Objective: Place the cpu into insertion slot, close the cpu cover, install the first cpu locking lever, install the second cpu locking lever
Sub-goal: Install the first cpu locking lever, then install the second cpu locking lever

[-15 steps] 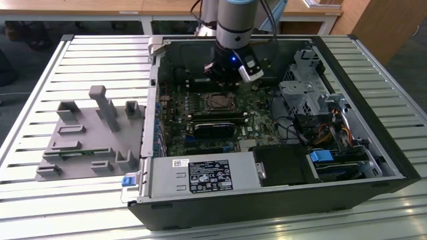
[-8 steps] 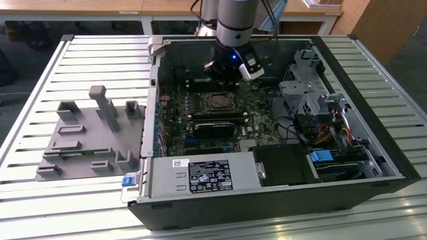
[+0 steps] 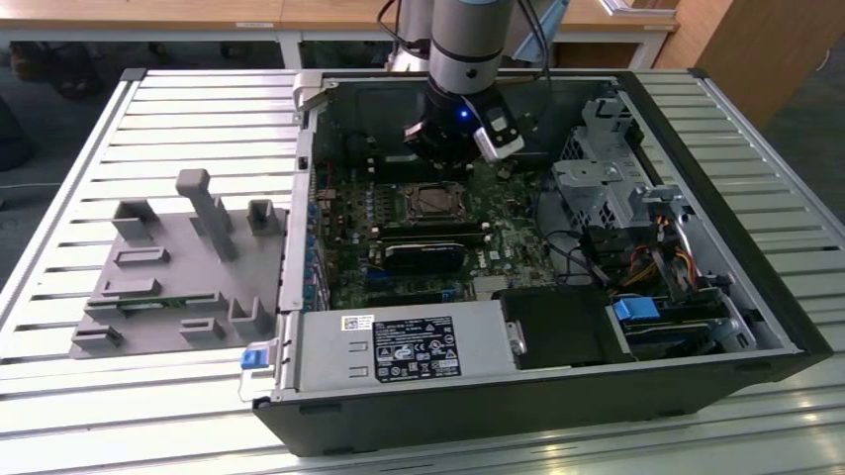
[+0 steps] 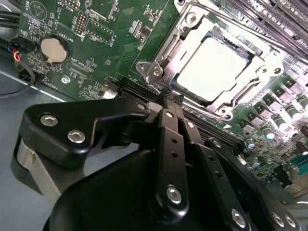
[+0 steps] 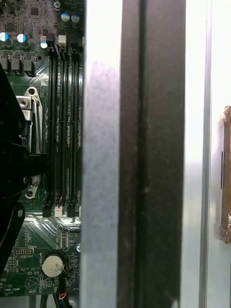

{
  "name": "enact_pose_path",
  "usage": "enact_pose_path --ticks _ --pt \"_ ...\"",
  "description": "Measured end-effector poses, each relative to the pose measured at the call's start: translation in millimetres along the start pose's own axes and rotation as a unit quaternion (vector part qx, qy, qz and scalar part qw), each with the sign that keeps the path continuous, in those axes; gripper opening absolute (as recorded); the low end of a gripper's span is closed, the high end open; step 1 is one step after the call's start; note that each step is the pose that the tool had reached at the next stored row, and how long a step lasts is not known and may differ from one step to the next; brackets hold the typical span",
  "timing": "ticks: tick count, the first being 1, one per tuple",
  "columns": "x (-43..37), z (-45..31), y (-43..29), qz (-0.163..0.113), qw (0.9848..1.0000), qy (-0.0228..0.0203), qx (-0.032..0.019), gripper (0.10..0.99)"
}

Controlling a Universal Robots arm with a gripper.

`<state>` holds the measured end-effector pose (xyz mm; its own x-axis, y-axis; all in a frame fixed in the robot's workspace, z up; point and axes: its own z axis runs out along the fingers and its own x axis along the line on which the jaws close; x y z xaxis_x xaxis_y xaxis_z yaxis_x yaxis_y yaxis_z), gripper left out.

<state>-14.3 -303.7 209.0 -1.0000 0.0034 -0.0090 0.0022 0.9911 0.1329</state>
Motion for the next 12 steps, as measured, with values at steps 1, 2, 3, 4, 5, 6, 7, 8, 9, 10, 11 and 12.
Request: enact_pose_path --ticks 1,2,3,4,5,6,7,8,9,10,11,12 --pt "-0.1 -0.1 -0.3 0.0 1.0 0.0 0.0 0.106" --pt "-0.2 -0.1 -0.5 0.0 1.0 0.0 0.0 0.106" --pt "-0.4 -0.1 -0.7 0.0 1.0 0.0 -0.0001 0.106" --pt "-0.4 -0.1 -0.9 0.0 1.0 0.0 0.0 0.106" --pt "-0.5 -0.2 -1.1 0.0 1.0 0.0 0.0 0.106" --pt "-0.6 -0.2 -1.3 0.0 1.0 0.0 0.0 0.106" --pt "-0.6 -0.2 -1.5 0.0 1.0 0.0 0.0 0.106" --pt "-0.7 -0.3 -1.8 0.0 1.0 0.0 0.0 0.106" --pt "-0.8 -0.3 -2.1 0.0 1.0 0.0 0.0 0.106" --pt "-0.8 -0.3 -2.4 0.0 1.0 0.0 0.0 0.106" --pt "-0.9 -0.4 -2.8 0.0 1.0 0.0 0.0 0.106" --pt "-0.9 -0.4 -3.1 0.0 1.0 0.0 0.0 0.106"
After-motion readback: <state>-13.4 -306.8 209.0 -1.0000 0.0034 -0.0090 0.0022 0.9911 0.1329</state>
